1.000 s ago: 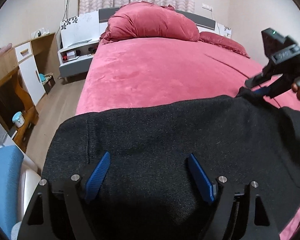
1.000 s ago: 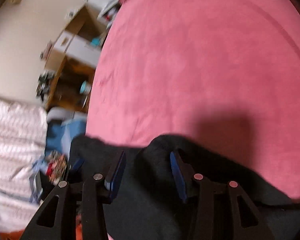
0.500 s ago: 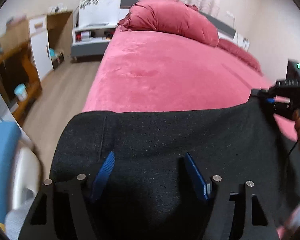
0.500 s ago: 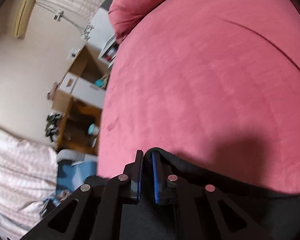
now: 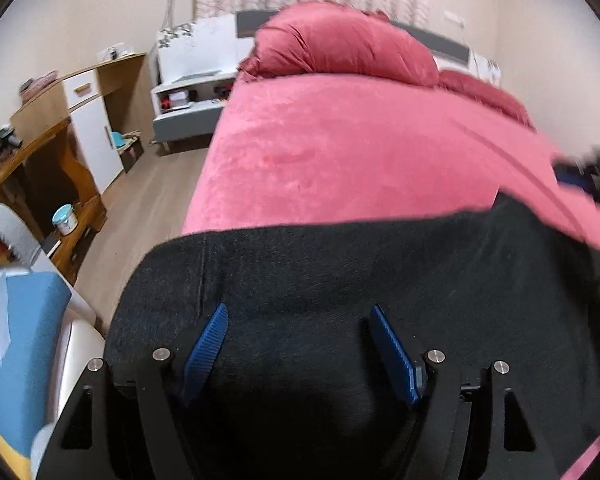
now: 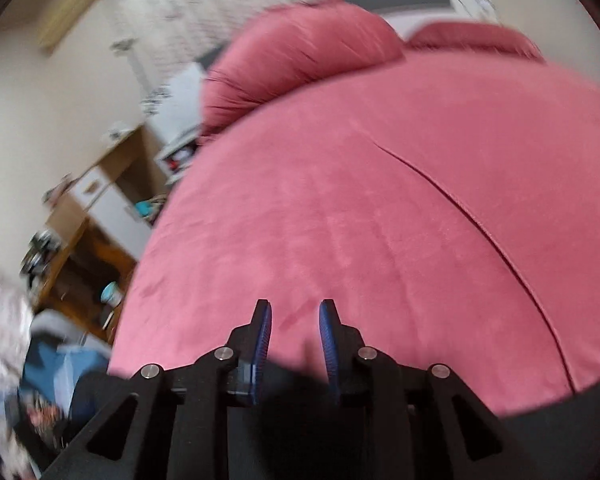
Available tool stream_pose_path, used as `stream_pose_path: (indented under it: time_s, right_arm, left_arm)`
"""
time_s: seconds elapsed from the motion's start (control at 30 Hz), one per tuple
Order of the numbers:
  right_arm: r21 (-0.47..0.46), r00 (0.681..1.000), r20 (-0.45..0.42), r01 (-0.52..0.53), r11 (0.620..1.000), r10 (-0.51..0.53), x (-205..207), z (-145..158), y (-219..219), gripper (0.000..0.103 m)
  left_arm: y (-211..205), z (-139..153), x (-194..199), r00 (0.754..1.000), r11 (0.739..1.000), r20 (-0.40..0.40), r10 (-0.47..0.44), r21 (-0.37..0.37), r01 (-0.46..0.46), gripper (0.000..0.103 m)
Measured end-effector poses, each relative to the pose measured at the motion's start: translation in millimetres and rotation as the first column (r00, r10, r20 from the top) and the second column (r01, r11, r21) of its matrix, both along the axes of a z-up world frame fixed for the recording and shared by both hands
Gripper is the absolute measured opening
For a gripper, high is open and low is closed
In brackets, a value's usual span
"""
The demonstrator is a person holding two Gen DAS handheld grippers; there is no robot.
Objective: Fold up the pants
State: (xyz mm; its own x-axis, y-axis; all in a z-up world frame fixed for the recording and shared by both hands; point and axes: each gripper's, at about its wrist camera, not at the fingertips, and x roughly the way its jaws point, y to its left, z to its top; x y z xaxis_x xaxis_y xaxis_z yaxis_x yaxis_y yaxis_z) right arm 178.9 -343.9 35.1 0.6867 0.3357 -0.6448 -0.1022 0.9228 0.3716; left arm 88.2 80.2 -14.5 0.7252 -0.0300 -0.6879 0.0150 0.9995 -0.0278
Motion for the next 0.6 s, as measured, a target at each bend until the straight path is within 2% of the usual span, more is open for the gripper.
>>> stream_pose_path:
  time_s: [0.07,0.17,0.2,0.27,0.33,0.37,0.4,0.43,0.47,0.53,0.6]
  right_arm:
    - [0.003,0.998,0.005,-0.063,0.998,0.063,-30.2,0.5,5.3,0.025]
    - [-0.023,0.994,-0.028,-0.106,0.994,0.106,-55.7,-11.3,16.2,0.025]
    - [-0.025,0.994,-0.034,-0.103,0.994,0.102,-60.4,-17.3,18.5,0.025]
    - [-0.005,0.994,-0.061,-0.088,0.996,0.088,-63.9,-27.6,12.5,0.025]
    - [-0.016,0.993,-0.113,-0.047,0.999,0.045,-56.8,-43.4,1.9,0.024]
    - [-0.033,0.991,-0.135,-0.009,0.999,0.005,-50.8,-53.3,-8.4,0.016]
    - [-0.011,0.991,-0.137,0.003,1.000,-0.004,-49.1,-59.6,-16.6,0.008]
    - [0.032,0.990,-0.140,0.033,0.999,-0.028,-46.3,-64.5,-30.5,0.000]
    - [0.065,0.988,-0.138,0.085,0.994,-0.075,-46.5,-65.5,-44.9,0.000]
    - [0.067,0.974,-0.132,0.194,0.979,-0.184,-50.0,-61.0,-65.5,0.000]
    - [0.111,0.961,-0.119,0.263,0.958,-0.250,-64.4,-53.3,-86.3,0.011]
  left_arm:
    - [-6.6,10.2,-5.5,1.000,0.999,0.023,0.006,-0.034,-0.005,0.084]
    - [-20.9,18.0,-8.4,0.999,0.999,0.022,-0.034,-0.042,0.034,0.085]
    - [-25.8,18.5,-9.6,0.998,0.998,0.022,-0.052,-0.038,0.053,0.085]
    - [-35.9,12.8,-7.4,0.998,0.997,0.003,-0.069,0.021,0.069,0.086]
    - [-39.8,-4.2,3.7,0.997,0.993,-0.069,-0.031,0.111,0.039,0.086]
    - [-36.5,-16.0,11.4,0.993,0.990,-0.116,-0.001,0.143,0.018,0.087]
    - [-32.3,-22.2,14.8,0.992,0.991,-0.129,-0.002,0.135,0.020,0.087]
    - [-29.6,-22.3,13.5,0.994,0.992,-0.110,-0.015,0.122,0.029,0.088]
    - [-30.2,-20.6,11.7,0.995,0.990,-0.099,-0.028,0.134,0.041,0.088]
    - [-33.6,-20.1,10.6,0.994,0.984,-0.105,-0.038,0.167,0.056,0.088]
    - [-34.9,-18.2,9.2,0.994,0.984,-0.107,-0.028,0.172,0.047,0.087]
